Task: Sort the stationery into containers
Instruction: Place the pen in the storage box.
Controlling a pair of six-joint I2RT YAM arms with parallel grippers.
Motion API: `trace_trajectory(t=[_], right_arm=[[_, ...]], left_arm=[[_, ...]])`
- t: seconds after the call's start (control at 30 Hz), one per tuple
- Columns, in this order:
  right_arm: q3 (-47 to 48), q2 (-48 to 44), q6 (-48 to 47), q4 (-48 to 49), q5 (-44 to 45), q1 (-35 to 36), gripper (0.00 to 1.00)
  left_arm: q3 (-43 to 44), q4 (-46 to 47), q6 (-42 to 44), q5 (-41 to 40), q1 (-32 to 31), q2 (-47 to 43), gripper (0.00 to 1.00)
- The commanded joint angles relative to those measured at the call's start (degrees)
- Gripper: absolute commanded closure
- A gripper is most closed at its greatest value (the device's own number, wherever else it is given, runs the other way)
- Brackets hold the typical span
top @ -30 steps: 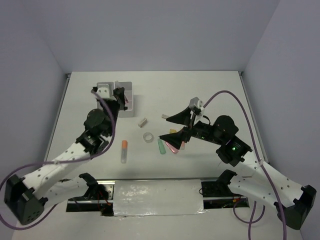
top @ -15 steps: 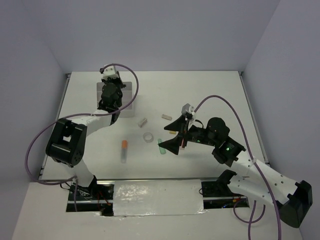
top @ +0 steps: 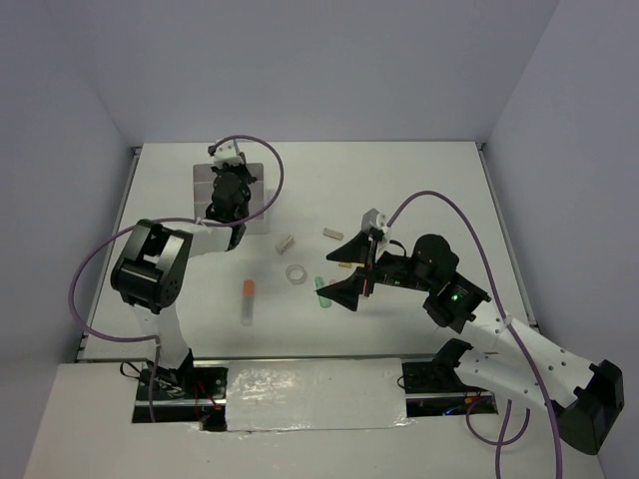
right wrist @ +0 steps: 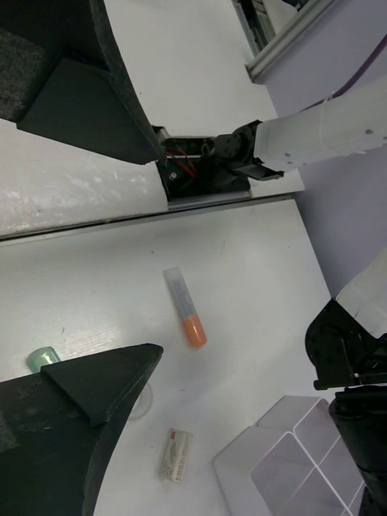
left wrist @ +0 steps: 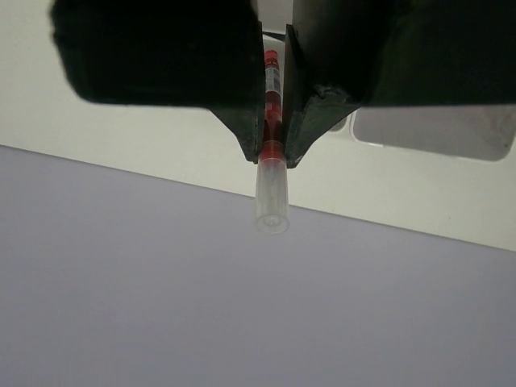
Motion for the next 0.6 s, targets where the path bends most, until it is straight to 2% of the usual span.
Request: trace_trajectory(t=[0.0,0.03,0.07,0.13,0.3,0.4,0.43,0.47,0.53,0.57], right_arm=[[0.29,0.03,-0.94,1.93,-0.54,-0.14,0.0],[0.38,0.03,-1.03,1.76,-0.54,-0.14,0.0],[0.46,0.12,-1.11,1.67,-0.54,-0.05,0.0],[0.29,-0.23,-1.29,1.58,-0.37,-0.14,0.0],[-0.15,-0.67,-1.47,1.58,0.34,-0.31,0.0],[-0.33,-1.02,-1.38,1.75,0.43,-0.31,0.0],[-0.33,-0.85,-1.47,1.67,0.43,-0.14,0.0],[-0.41,-0.76,-1.47,1.75,0.51,-0.31,0.0],[-0.59,-0.32,-1.38,2.02,0.78,-0.31,0.0],[-0.59,-0.06,-1.29,2.19,0.95,-0.23,0.0]], left_arm=[[-0.76,6.82,-2.65,0.81,0.51,1.2,0.82],[-0.85,7.0,-2.65,0.98,0.42,1.47,0.75],[-0.68,6.91,-2.74,1.16,0.6,1.65,0.62],[-0.07,4.98,-3.7,0.89,0.6,2.43,0.52],[-0.59,3.66,-6.6,2.04,1.39,2.97,0.46],[-2.08,4.18,-7.04,1.77,1.57,1.83,0.32],[-2.78,4.18,-7.22,1.6,1.57,1.04,0.21],[-3.14,3.31,-7.39,1.51,1.57,-0.01,0.16],[-2.36,-0.36,-8.71,1.42,1.57,-4.31,0.06],[-1.39,-5.61,-8.97,1.6,1.57,-5.72,0.03]])
